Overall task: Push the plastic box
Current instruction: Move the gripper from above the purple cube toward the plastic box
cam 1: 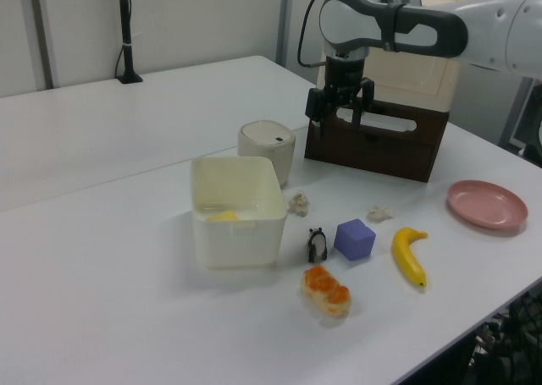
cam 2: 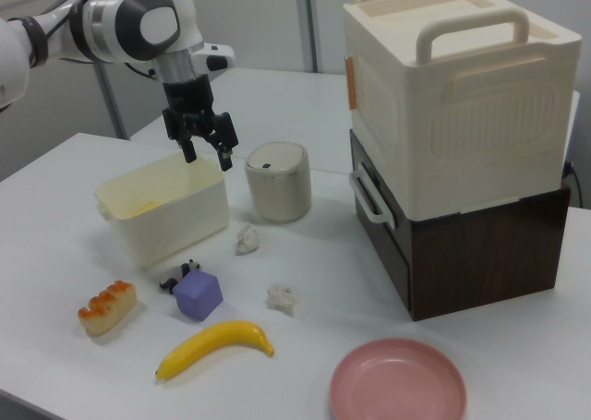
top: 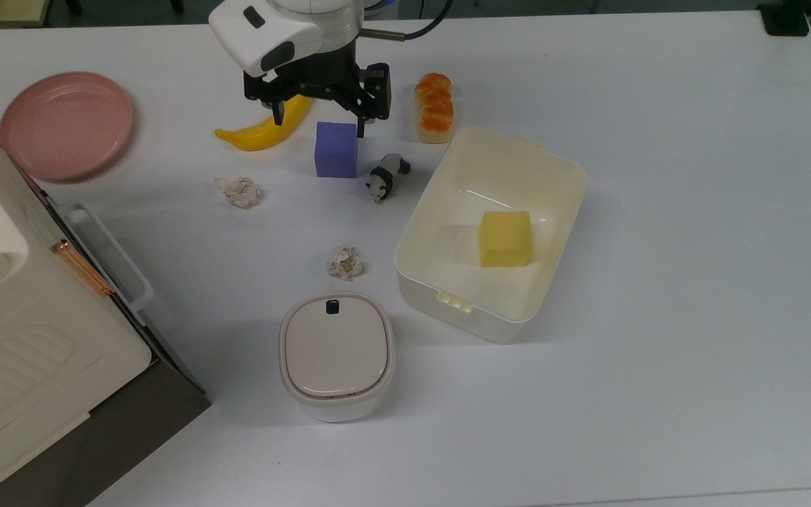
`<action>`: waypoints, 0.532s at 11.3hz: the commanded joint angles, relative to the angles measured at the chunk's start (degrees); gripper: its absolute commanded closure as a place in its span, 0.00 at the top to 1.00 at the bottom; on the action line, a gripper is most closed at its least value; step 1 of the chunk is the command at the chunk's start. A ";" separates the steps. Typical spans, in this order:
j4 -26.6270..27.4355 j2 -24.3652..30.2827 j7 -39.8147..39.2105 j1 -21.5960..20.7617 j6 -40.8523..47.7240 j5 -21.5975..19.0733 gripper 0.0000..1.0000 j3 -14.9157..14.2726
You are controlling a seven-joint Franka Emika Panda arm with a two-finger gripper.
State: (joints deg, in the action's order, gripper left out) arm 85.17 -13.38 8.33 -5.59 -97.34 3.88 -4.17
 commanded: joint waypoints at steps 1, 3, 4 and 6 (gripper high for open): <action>0.88 0.90 -0.58 -0.04 -0.13 -0.97 1.00 -0.23; 0.88 0.99 -0.59 -0.12 -0.04 -0.81 1.00 -0.23; 0.88 0.90 -0.59 -0.13 -0.04 -0.46 1.00 -0.23; 1.05 0.90 -3.03 -0.13 0.22 -0.37 1.00 -0.23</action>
State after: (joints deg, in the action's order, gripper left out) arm 85.15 -13.38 8.12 -5.51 -97.34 3.88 -4.17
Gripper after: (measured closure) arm 0.000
